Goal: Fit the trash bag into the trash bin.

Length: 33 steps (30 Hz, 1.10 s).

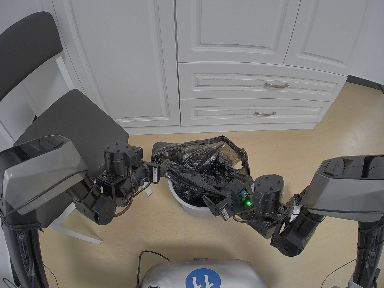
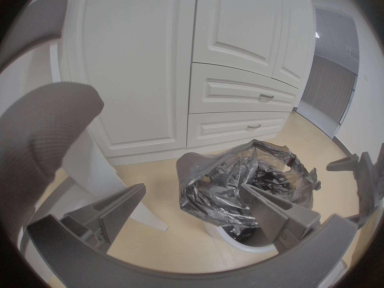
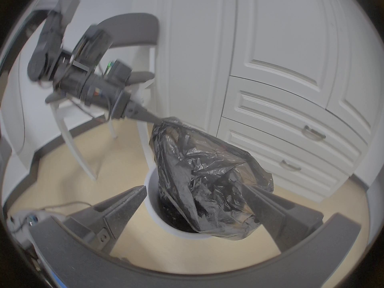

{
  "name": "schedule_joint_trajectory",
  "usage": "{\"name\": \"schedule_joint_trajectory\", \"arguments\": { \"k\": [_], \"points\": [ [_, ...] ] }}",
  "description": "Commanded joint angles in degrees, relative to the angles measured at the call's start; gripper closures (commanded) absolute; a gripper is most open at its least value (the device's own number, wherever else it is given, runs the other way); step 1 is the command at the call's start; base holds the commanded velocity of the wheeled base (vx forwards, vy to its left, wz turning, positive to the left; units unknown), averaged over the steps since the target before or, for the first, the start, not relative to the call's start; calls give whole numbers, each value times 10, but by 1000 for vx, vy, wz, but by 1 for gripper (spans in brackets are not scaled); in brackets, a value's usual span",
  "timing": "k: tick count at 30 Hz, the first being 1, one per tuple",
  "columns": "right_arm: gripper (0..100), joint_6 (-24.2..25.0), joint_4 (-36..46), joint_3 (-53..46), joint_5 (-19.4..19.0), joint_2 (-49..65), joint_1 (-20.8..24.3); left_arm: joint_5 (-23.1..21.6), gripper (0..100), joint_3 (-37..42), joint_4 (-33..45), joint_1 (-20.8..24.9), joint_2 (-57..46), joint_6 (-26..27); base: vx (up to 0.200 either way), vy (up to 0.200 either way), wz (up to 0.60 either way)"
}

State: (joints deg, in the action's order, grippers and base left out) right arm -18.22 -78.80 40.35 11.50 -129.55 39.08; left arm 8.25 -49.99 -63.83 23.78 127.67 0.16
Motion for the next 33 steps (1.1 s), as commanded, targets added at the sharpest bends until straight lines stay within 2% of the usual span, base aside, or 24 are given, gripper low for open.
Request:
{"name": "schedule_joint_trajectory", "arguments": {
  "k": [1,7,11,18,24,31,32,33],
  "points": [
    [0,-66,0,-6,-2,-25,8,2,0,58,-9,11,-44,16,0,0,0],
    [0,-125,3,-9,-29,-49,10,6,0,101,-76,23,-52,16,0,0,0],
    [0,-153,-5,1,-32,-79,0,9,0,119,-105,22,-52,15,0,0,0],
    [0,-155,-5,77,-32,-113,-33,10,0,132,-140,19,-50,17,0,0,0],
    [0,-155,-5,97,-32,-120,-36,9,0,140,-141,20,-67,17,0,0,0],
    [0,-151,-29,171,-38,-178,-49,10,0,141,-144,22,-66,17,0,0,0],
    [100,-151,-36,177,-46,-182,-51,10,0,141,-144,23,-66,17,0,0,0],
    [100,-150,-37,178,-52,-182,-52,10,0,141,-144,23,-66,17,0,0,0]
  ]
}}
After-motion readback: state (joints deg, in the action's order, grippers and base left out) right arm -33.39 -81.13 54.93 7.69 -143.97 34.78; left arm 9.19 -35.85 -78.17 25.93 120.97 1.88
